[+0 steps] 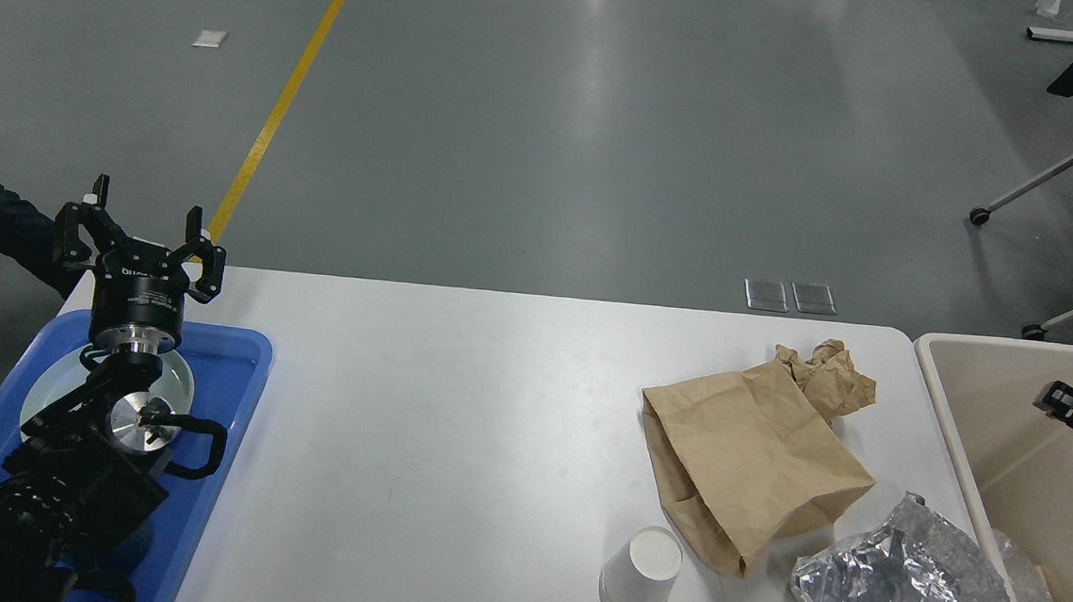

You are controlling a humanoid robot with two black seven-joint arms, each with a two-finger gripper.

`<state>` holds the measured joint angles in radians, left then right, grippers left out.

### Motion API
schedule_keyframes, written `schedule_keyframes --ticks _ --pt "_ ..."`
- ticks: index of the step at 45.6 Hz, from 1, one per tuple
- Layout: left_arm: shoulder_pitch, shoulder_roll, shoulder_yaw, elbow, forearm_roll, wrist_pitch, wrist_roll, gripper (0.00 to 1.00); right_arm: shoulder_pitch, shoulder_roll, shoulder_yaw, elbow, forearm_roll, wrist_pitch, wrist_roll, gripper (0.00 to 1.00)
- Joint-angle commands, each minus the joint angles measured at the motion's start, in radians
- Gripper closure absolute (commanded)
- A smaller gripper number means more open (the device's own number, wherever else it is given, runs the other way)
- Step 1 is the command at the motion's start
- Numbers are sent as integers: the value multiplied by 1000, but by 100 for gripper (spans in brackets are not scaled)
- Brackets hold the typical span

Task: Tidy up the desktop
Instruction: 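Carry the red can into the white bin and release it, then lower the right gripper onto the crumpled foil package and grasp it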

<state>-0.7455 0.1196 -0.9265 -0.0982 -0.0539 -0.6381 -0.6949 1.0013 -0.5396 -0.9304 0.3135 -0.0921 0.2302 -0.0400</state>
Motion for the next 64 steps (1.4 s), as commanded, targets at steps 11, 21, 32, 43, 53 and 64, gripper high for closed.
schedule_keyframes --ticks 11,21,32,43,53,64 --pt "0 0 0 0 0 0 0 4 101 30 -91 113 -21 57 -1 0" --pt "0 0 0 0 0 0 0 4 430 6 -307 479 -24 182 -1 0" --pt "0 0 0 0 0 0 0 4 778 7 -458 737 -21 429 -3 0" --pt "0 0 0 0 0 0 0 4 879 12 -505 753 -23 718 -3 0" --pt "0 0 0 0 0 0 0 4 624 7 -446 679 -12 667 -3 0" --pt "0 0 0 0 0 0 0 4 312 1 -263 570 -1 575 -3 0"
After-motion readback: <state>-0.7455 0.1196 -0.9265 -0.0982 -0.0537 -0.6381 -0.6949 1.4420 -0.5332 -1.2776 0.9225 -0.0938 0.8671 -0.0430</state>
